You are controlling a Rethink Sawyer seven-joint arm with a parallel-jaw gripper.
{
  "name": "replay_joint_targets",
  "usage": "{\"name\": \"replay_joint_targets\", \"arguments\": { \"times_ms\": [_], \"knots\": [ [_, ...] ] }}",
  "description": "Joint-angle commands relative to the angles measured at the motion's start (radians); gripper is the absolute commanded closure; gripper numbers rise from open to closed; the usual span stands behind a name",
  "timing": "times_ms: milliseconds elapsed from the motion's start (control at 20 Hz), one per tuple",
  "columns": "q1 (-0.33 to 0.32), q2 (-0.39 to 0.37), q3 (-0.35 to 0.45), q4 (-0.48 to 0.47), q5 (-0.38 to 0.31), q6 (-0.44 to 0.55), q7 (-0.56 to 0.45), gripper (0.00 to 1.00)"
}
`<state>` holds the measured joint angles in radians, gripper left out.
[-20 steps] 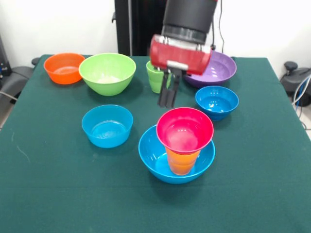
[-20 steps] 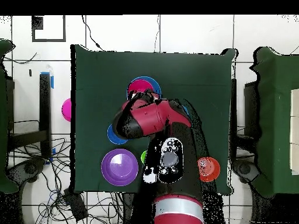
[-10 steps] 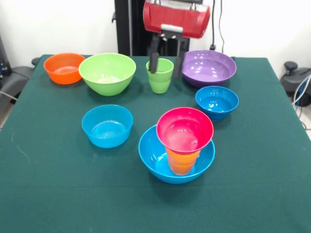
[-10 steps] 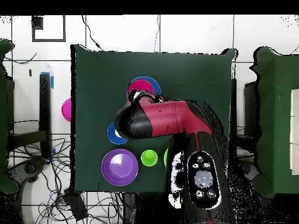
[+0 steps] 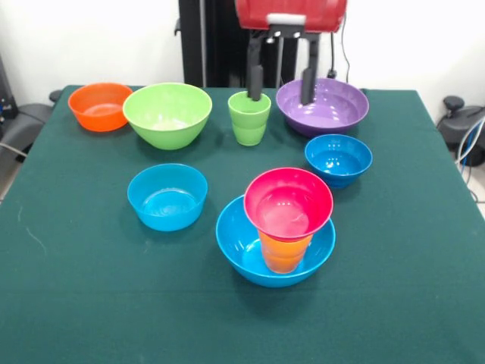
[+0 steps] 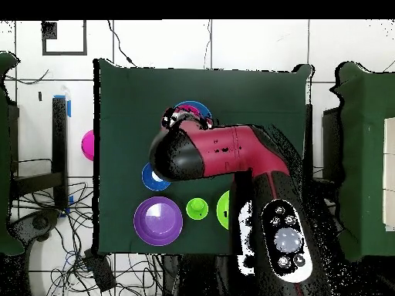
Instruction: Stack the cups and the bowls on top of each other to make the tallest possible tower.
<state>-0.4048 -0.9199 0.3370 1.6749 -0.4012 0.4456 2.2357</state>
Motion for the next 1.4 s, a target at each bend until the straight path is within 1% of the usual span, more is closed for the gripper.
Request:
{"name": "replay_joint_targets", "arguments": {
  "times_ms": [50, 200, 300, 400, 550, 800, 900, 1150, 1300, 1400],
  "knots": [
    [-0.038, -0.01, 0.196, 0.129, 0.031, 0.183, -0.274, 0.0],
    [-0.057, 0.0, 0.216, 0.156, 0.023, 0.172, -0.25, 0.0],
    [-0.071, 0.001, 0.231, 0.173, 0.016, 0.178, -0.251, 0.0],
    [-0.086, 0.001, 0.239, 0.196, 0.025, 0.203, -0.251, 0.0],
    [-0.109, -0.014, 0.258, 0.218, 0.045, 0.276, -0.254, 0.0],
    [-0.132, -0.038, 0.277, 0.258, 0.051, 0.312, -0.23, 0.0],
    [-0.134, -0.061, 0.28, 0.275, 0.049, 0.311, -0.213, 0.0],
    [-0.123, -0.15, 0.267, 0.305, -0.012, 0.236, -0.176, 0.0],
    [-0.136, -0.166, 0.279, 0.319, -0.006, 0.234, -0.182, 0.0],
    [-0.142, -0.178, 0.285, 0.344, -0.016, 0.203, -0.181, 0.0]
  ]
}}
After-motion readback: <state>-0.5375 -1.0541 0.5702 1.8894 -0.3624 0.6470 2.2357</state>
